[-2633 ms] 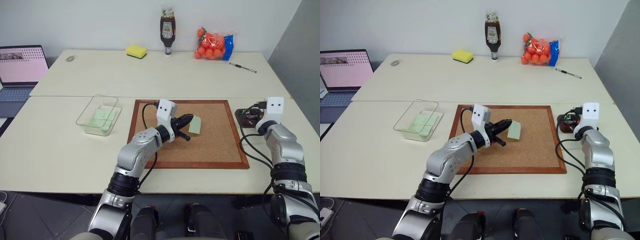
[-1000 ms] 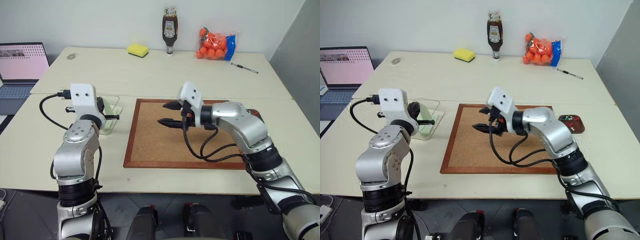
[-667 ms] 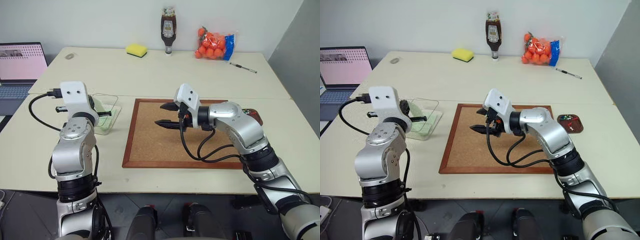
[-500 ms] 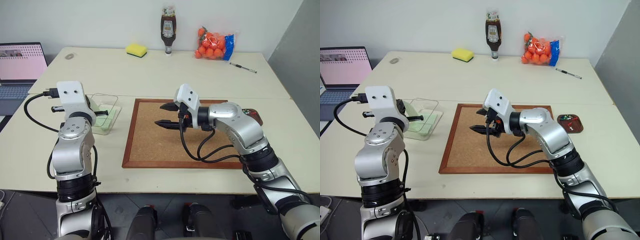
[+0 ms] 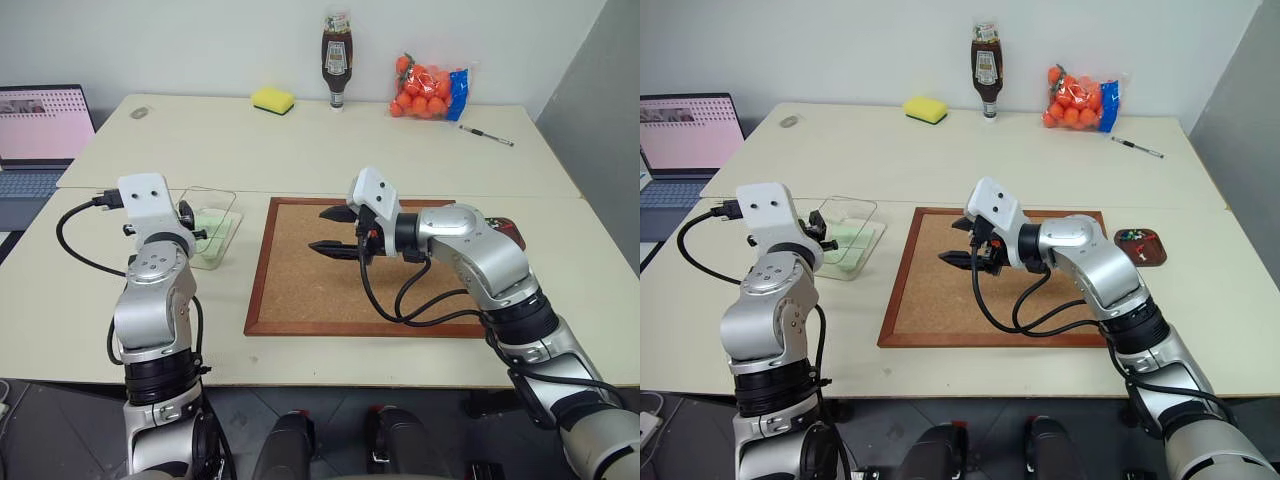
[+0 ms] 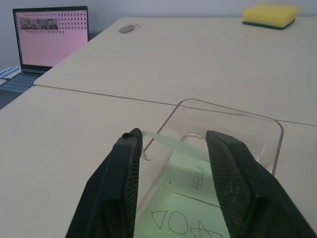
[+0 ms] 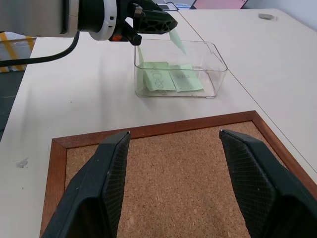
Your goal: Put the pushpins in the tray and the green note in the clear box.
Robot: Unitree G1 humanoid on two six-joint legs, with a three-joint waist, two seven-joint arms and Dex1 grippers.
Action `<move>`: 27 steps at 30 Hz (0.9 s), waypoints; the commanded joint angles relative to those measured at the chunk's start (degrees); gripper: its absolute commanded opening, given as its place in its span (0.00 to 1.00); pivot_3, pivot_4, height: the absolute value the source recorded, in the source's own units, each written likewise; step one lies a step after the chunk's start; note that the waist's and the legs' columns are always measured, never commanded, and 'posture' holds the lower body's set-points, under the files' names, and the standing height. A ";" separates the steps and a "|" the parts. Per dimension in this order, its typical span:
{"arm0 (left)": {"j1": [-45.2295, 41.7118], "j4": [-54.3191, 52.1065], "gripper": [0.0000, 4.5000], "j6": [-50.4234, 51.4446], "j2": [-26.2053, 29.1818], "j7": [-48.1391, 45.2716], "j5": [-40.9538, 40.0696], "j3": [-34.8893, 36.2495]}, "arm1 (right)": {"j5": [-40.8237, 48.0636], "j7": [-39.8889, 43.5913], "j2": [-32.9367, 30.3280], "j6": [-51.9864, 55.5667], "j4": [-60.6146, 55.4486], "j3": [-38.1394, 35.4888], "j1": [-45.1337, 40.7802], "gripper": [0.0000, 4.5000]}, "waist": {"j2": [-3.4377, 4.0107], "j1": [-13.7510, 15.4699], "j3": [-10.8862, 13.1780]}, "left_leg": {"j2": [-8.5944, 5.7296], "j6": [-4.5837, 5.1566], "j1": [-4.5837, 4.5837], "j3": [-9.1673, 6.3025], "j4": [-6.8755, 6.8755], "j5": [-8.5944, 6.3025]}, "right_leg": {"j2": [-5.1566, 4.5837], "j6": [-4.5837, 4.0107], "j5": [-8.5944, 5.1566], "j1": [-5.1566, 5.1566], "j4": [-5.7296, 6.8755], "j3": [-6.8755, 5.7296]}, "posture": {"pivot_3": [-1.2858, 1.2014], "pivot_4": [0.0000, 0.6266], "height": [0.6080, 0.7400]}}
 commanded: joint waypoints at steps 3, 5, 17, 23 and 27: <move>0.40 -1.82 0.76 0.64 0.47 -0.22 0.89 -0.75 | 0.35 0.05 0.16 -0.05 -2.34 -1.89 -0.58 0.68 | 0.00 0.00 0.00 | 0.00 0.00 0.00 0.00 -0.01 0.00 | 0.00 0.00 0.00 0.00 0.00 -0.01 | 0.52 0.24 1.00; 0.68 -1.45 0.85 2.36 0.11 -0.68 0.51 -1.28 | 0.36 -0.09 0.28 -0.09 -2.32 -1.99 -0.59 0.68 | 0.00 -0.01 0.00 | 0.00 0.00 0.00 0.00 -0.01 0.00 | 0.00 0.00 0.00 0.00 0.00 0.00 | 0.52 0.24 1.00; 2.23 -1.51 0.85 -1.61 3.80 -7.19 2.94 -10.41 | 0.58 -0.95 0.63 -0.30 -3.09 -2.60 -0.25 0.68 | 0.00 -0.02 0.00 | 0.01 0.00 0.00 0.00 -0.02 0.00 | 0.00 0.00 0.00 -0.02 0.00 0.00 | 0.52 0.24 1.00; 1.95 -2.88 0.85 -9.49 2.60 -8.63 2.07 -10.41 | 0.45 -1.71 0.93 -0.97 -3.76 -3.58 0.30 0.68 | 0.00 0.01 0.00 | 0.01 0.00 0.00 0.00 -0.01 0.00 | -0.01 -0.01 0.00 -0.01 0.00 0.01 | 0.52 0.24 1.00; 3.36 -4.30 0.85 -7.99 2.67 -19.11 -4.66 -13.81 | 0.06 -6.85 1.38 -2.83 -6.46 -8.17 4.46 0.68 | 0.00 0.05 0.00 | 0.01 0.00 -0.01 0.01 -0.01 0.00 | -0.01 -0.01 0.00 0.00 -0.02 0.00 | 0.52 0.24 1.00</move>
